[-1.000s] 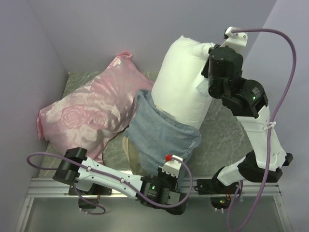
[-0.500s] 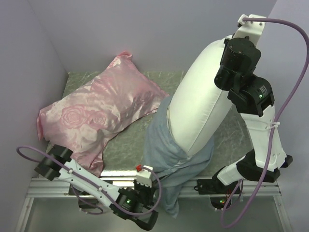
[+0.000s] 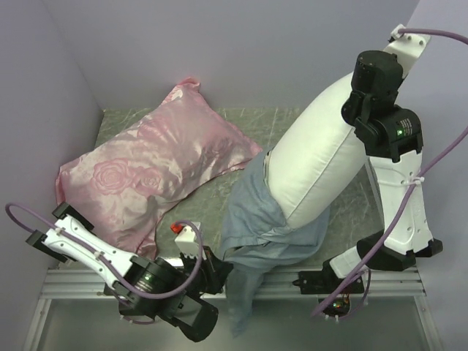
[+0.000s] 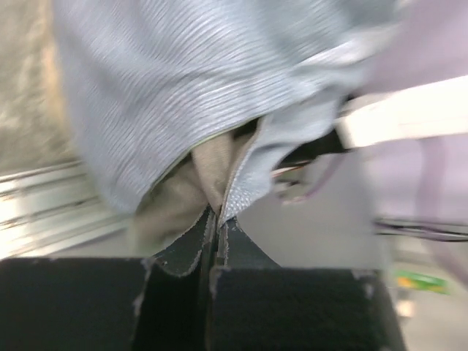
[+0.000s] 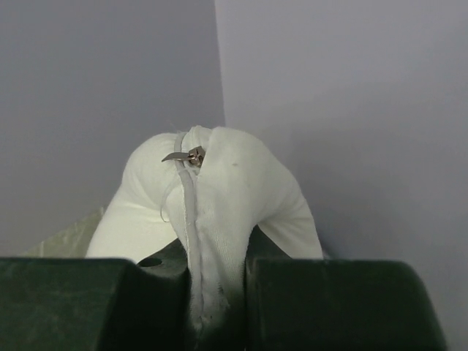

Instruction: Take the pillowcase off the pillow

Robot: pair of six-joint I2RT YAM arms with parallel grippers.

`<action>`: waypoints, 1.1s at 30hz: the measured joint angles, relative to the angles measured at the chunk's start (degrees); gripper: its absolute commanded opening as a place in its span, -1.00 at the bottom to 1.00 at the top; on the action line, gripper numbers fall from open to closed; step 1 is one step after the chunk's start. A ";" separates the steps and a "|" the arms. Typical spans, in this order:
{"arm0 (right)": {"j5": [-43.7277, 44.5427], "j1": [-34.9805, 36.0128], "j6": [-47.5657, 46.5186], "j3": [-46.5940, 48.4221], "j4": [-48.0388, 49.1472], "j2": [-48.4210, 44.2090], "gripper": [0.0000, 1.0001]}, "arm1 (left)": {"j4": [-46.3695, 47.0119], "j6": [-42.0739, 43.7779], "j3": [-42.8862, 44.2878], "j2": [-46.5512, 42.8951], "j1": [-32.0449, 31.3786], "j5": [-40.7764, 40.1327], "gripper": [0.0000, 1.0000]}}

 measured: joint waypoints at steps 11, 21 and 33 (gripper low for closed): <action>-19.19 -5.42 16.76 -31.71 -1.22 -5.51 -1.00 | 4.00 25.07 9.18 -13.53 4.70 -8.48 -0.99; -34.49 -5.42 21.11 -39.74 1.66 -4.46 -1.00 | 15.13 54.55 11.08 -18.91 26.16 -6.23 -0.99; -35.43 -5.75 22.58 -41.55 3.91 -3.19 -1.00 | 32.74 71.49 -1.79 -11.96 76.11 30.16 -0.99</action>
